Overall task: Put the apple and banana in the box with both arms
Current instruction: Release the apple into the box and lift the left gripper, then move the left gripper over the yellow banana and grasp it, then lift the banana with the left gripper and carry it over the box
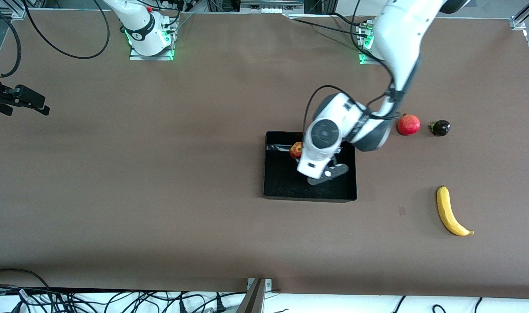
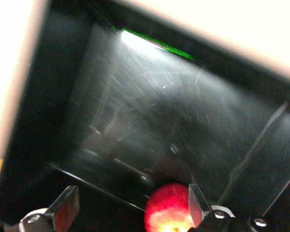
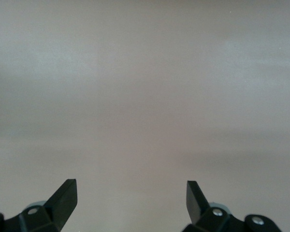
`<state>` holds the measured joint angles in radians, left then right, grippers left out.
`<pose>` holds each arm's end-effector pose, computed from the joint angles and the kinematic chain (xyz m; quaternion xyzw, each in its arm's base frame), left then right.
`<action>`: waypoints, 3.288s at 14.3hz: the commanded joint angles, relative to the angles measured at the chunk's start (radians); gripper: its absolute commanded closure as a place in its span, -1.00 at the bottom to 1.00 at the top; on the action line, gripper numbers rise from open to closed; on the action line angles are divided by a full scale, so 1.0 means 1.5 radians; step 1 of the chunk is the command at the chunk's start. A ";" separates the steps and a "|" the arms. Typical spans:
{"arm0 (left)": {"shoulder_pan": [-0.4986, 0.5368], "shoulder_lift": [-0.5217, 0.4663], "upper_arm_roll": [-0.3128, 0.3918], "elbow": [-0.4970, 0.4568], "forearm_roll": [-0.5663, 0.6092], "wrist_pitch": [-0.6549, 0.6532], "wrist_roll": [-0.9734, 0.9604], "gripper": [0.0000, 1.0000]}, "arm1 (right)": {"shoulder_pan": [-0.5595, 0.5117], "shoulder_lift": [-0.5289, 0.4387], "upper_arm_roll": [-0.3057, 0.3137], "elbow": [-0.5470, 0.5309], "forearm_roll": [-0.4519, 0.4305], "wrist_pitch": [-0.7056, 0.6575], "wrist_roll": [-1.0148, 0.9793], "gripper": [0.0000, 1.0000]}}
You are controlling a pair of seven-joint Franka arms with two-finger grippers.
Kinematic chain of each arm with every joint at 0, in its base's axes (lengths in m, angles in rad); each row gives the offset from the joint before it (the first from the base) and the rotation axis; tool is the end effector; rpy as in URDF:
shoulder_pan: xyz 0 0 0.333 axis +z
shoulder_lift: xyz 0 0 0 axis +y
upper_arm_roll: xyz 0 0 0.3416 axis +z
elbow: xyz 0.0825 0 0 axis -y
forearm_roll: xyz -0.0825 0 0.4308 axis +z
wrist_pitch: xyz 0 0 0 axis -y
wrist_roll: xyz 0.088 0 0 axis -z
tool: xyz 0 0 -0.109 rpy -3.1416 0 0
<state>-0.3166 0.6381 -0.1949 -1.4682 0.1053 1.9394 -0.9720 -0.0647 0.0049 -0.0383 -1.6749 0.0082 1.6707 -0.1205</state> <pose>0.6701 -0.3404 0.2939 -0.9726 -0.2192 0.0646 0.0435 0.6053 -0.0617 0.5995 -0.9999 -0.0083 0.0041 0.0045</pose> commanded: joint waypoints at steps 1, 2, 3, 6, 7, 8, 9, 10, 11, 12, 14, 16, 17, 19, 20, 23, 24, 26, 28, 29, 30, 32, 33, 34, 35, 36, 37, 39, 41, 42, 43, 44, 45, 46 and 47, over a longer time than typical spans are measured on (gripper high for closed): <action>0.079 -0.050 -0.004 0.011 0.003 -0.046 0.097 -1.00 | -0.013 0.004 0.012 0.010 0.009 0.001 0.001 -1.00; 0.110 -0.063 -0.004 0.007 0.003 -0.054 0.142 -1.00 | -0.014 0.005 0.013 0.010 0.010 0.005 0.001 -1.00; 0.134 -0.065 -0.002 0.008 0.003 -0.059 0.187 -1.00 | -0.014 0.008 0.013 0.009 0.010 0.014 0.000 -1.00; 0.222 -0.072 0.003 0.005 0.005 -0.060 0.335 -1.00 | -0.014 0.010 0.013 0.008 0.011 0.014 -0.005 -1.00; 0.250 -0.070 0.011 0.004 0.007 -0.059 0.389 -1.00 | -0.014 0.009 0.013 0.008 0.011 0.014 -0.005 -1.00; 0.272 -0.064 0.017 0.004 0.010 -0.054 0.443 -1.00 | -0.014 0.010 0.013 0.008 0.011 0.014 -0.005 -1.00; 0.301 -0.055 0.017 0.005 0.015 -0.044 0.495 -1.00 | -0.014 0.010 0.013 0.008 0.011 0.013 -0.006 -1.00; 0.328 -0.047 0.017 0.004 0.016 -0.024 0.547 -1.00 | -0.014 0.009 0.013 0.008 0.012 0.013 -0.007 -1.00; 0.349 -0.032 0.018 0.004 0.017 -0.001 0.592 -1.00 | -0.014 0.009 0.013 0.008 0.011 0.013 -0.007 -1.00; 0.362 -0.014 0.021 0.003 0.023 0.022 0.617 -1.00 | -0.014 0.010 0.013 0.008 0.012 0.013 -0.006 -1.00; 0.376 0.021 0.021 -0.011 0.093 0.082 0.623 -1.00 | -0.014 0.010 0.013 0.008 0.012 0.013 -0.007 -1.00; 0.381 0.053 0.023 -0.016 0.106 0.132 0.616 -1.00 | -0.014 0.010 0.013 0.008 0.012 0.014 -0.007 -1.00; 0.381 0.061 0.026 -0.016 0.106 0.139 0.616 -1.00 | -0.014 0.010 0.013 0.008 0.012 0.015 -0.007 -1.00; 0.383 0.070 0.033 -0.016 0.106 0.155 0.616 -1.00 | -0.014 0.010 0.013 0.008 0.012 0.015 -0.007 -1.00; 0.383 0.072 0.038 -0.016 0.106 0.161 0.619 -1.00 | -0.014 0.010 0.013 0.008 0.012 0.015 -0.007 -1.00; 0.384 0.074 0.043 -0.013 0.108 0.169 0.622 -1.00 | -0.014 0.010 0.013 0.008 0.012 0.015 -0.006 -1.00; 0.385 0.086 0.044 -0.010 0.108 0.178 0.622 -1.00 | -0.014 0.010 0.013 0.008 0.012 0.015 -0.006 -1.00; 0.389 0.100 0.049 -0.010 0.107 0.216 0.621 -1.00 | -0.014 0.010 0.013 0.008 0.012 0.016 -0.006 -1.00; 0.396 0.119 0.050 -0.008 0.107 0.259 0.616 -1.00 | -0.014 0.010 0.013 0.008 0.012 0.016 -0.006 -1.00; 0.400 0.127 0.050 -0.008 0.107 0.278 0.615 -1.00 | -0.014 0.010 0.013 0.008 0.012 0.016 -0.006 -1.00; 0.401 0.135 0.050 -0.007 0.106 0.293 0.615 -1.00 | -0.014 0.010 0.013 0.008 0.012 0.015 -0.006 -1.00; 0.401 0.145 0.051 -0.005 0.105 0.303 0.611 -1.00 | -0.014 0.010 0.013 0.008 0.012 0.015 -0.007 -1.00; 0.401 0.145 0.053 -0.006 0.107 0.302 0.613 -0.52 | -0.014 0.010 0.013 0.008 0.012 0.015 -0.007 -1.00; 0.400 0.145 0.054 -0.006 0.107 0.301 0.614 -0.10 | -0.014 0.010 0.013 0.008 0.012 0.016 -0.006 -1.00; 0.399 0.146 0.054 -0.006 0.107 0.301 0.613 0.30 | -0.014 0.010 0.013 0.009 0.012 0.016 -0.006 -1.00; 0.397 0.145 0.054 -0.006 0.107 0.296 0.612 0.72 | -0.014 0.010 0.013 0.009 0.012 0.016 -0.006 -1.00; 0.396 0.143 0.055 -0.006 0.107 0.292 0.608 1.00 | -0.014 0.010 0.013 0.009 0.011 0.015 -0.006 -1.00; 0.393 0.129 0.054 -0.006 0.107 0.250 0.606 1.00 | -0.013 0.008 0.013 0.009 0.011 0.012 -0.006 -1.00; 0.370 0.086 0.054 -0.005 0.107 0.161 0.590 1.00 | -0.014 0.004 0.013 0.009 0.011 0.005 -0.002 -1.00; 0.354 0.056 0.053 -0.005 0.102 0.120 0.576 1.00 | -0.013 0.003 0.013 0.010 0.011 0.006 0.000 -1.00; 0.336 0.029 0.050 -0.005 0.098 0.076 0.558 1.00 | -0.014 0.003 0.012 0.009 0.011 0.005 0.002 -1.00; 0.312 -0.001 0.046 -0.006 0.096 0.030 0.527 1.00 | -0.014 0.004 0.011 0.009 0.011 0.006 0.002 -1.00; 0.281 -0.024 0.045 -0.005 0.076 -0.013 0.491 1.00 | -0.014 0.003 0.011 0.009 0.011 0.006 0.002 -1.00; 0.252 -0.052 0.045 -0.005 0.035 -0.044 0.451 1.00 | -0.014 0.003 0.011 0.009 0.011 0.006 0.002 -1.00; 0.230 -0.074 0.046 -0.007 -0.014 -0.062 0.416 1.00 | -0.014 0.003 0.010 0.010 0.011 0.012 0.002 -1.00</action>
<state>0.1013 0.6183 -0.1408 -1.4441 0.1740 1.9141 -0.2543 -0.0662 0.0149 -0.0350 -1.6722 0.0097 1.6936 -0.1208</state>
